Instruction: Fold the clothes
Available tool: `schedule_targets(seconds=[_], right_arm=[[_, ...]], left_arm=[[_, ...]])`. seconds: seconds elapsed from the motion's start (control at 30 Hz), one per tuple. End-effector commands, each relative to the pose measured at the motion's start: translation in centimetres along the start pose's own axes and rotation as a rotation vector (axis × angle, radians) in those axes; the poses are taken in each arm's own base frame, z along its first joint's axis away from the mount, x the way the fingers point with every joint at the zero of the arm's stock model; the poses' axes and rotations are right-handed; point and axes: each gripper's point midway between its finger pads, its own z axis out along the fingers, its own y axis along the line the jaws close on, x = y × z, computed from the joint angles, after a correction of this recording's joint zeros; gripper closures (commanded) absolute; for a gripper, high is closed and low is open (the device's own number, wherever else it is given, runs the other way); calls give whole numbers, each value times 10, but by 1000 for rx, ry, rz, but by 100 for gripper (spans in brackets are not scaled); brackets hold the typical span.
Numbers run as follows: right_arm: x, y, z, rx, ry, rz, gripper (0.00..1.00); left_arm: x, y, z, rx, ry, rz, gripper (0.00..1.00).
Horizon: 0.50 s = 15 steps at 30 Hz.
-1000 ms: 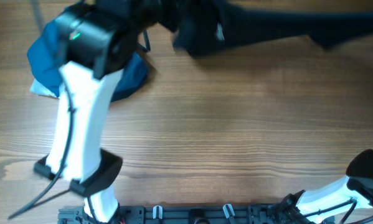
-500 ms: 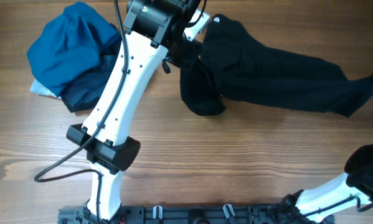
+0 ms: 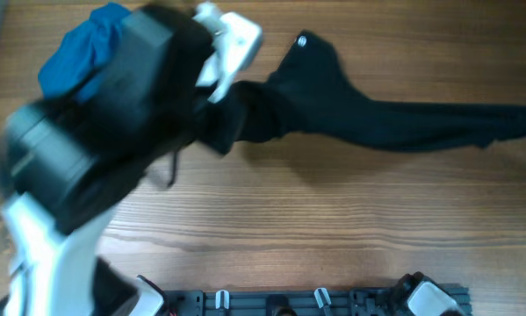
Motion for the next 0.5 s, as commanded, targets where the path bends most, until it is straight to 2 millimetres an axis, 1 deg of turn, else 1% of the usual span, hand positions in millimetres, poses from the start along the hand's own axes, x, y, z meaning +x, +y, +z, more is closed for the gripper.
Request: schedule_targets(seconds=[0.0,0.03,0.07,0.13,0.2,0.23,0.27,0.3,0.33,0.37,0.4,0.43,0.47], right_arm=[[12,16,-35,6,-92,31,96],[15,16,-41,33,-110,15,95],[15,17,-41,37,-111,12,95],[10,19,-36,24,-108,-2,95],[1,17,-21,18,-86,-1,96],[-7,16,-7,2,-66,6,96],[-14,16,5,-15,-48,10,96],[-24,15,22,-37,-32,15,96],[-37,16,44,-76,-15,32,96],[-47,15,61,-102,-4,49,96],[-58,14,80,-129,1,62,96],[-72,12,104,-163,2,85,96],[-95,11,136,-222,-19,123,96]], left_arm=[[3,10,-44,-41,-103,-44,96],[7,17,-52,-77,-117,-47,96],[9,23,-55,-110,-119,-48,96],[11,32,-50,-166,-104,-49,96],[3,42,-34,-207,-97,-67,96],[-8,46,-20,-215,-110,-82,96],[-19,52,-4,-226,-117,-85,96],[-29,55,17,-204,-107,-60,96],[-39,57,41,-160,-97,-50,96],[-48,58,73,-99,-80,-30,96],[-54,63,99,-67,-67,-22,96],[-61,74,124,-61,-70,-37,96],[-73,93,160,-69,-89,-52,96]])
